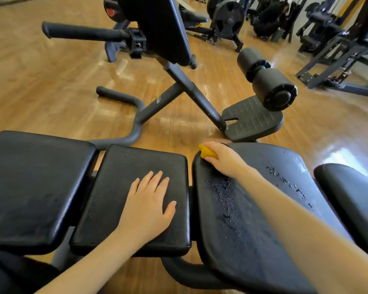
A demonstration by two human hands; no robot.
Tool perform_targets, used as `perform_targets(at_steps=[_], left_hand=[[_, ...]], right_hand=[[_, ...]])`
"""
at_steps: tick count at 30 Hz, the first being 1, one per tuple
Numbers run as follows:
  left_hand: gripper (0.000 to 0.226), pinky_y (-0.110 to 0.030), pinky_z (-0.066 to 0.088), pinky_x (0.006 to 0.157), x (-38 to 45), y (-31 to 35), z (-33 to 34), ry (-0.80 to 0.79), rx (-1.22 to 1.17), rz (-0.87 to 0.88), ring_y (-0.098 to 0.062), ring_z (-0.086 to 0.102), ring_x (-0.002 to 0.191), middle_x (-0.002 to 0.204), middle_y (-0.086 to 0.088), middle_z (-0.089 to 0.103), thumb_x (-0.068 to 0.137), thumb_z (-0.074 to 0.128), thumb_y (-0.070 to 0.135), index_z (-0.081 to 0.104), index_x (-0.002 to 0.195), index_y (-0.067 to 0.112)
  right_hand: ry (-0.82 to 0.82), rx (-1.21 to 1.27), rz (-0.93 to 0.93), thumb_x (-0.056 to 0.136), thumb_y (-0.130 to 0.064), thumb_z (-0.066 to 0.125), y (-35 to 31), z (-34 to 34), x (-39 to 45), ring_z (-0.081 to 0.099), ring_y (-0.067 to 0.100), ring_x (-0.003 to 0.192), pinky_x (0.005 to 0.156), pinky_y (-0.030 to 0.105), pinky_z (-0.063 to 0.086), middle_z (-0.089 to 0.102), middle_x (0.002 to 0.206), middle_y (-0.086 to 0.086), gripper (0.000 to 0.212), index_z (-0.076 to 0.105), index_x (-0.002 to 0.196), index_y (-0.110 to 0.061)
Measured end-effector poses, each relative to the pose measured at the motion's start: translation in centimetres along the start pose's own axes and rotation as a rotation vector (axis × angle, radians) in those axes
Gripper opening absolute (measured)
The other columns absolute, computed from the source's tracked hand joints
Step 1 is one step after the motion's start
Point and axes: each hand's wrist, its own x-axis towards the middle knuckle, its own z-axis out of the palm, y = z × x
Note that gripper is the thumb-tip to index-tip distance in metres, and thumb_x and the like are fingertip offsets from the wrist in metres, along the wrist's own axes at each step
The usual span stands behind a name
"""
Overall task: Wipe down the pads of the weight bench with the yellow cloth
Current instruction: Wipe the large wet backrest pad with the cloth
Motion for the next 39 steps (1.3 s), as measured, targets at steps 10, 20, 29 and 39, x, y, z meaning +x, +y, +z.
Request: perform_targets(at_steps=[10, 20, 29, 39], left_hand=[[0.064, -0.041, 0.012, 0.113, 0.4, 0.0, -0.2, 0.001, -0.012, 0.019, -0.022, 0.018, 0.141, 0.151, -0.004, 0.026, 0.087, 0.032, 0.050, 0.030, 0.142, 0.017], [0.062, -0.038, 0.003, 0.115, 0.0, 0.4, -0.2, -0.051, 0.002, -0.008, -0.018, 0.002, 0.143, 0.156, 0.000, 0.009, 0.093, 0.030, 0.048, 0.014, 0.147, 0.020], [0.072, -0.041, 0.008, 0.114, -0.2, 0.6, -0.2, -0.020, -0.003, -0.013, -0.021, 0.011, 0.142, 0.154, -0.002, 0.018, 0.081, 0.019, 0.051, 0.022, 0.145, 0.018], [0.071, -0.042, 0.012, 0.113, 0.5, 0.3, 0.0, 0.007, 0.003, -0.021, -0.021, 0.017, 0.141, 0.152, -0.003, 0.025, 0.080, 0.022, 0.050, 0.029, 0.143, 0.017]], right_hand=[[0.037, 0.046, -0.091, 0.089, -0.016, 0.055, -4.3, 2.8, -4.2, 0.031, 0.020, 0.136, 0.110, 0.031, 0.022, 0.051, 0.136, 0.003, 0.038, 0.051, 0.128, -0.017], [-0.176, 0.128, -0.261, 0.091, -0.023, 0.051, -5.4, 3.0, -15.9, 0.028, -0.006, 0.127, 0.108, 0.008, 0.011, 0.050, 0.134, -0.011, 0.036, 0.053, 0.126, -0.025], [0.114, 0.066, 0.027, 0.093, -0.023, 0.050, -3.6, -1.5, -3.3, 0.048, 0.021, 0.121, 0.103, 0.034, 0.035, 0.055, 0.130, 0.003, 0.037, 0.050, 0.129, -0.018], [0.077, 0.063, 0.087, 0.091, -0.027, 0.052, -3.0, 2.5, -2.2, 0.026, 0.022, 0.139, 0.112, 0.037, 0.022, 0.038, 0.146, 0.003, 0.050, 0.037, 0.138, -0.017]])
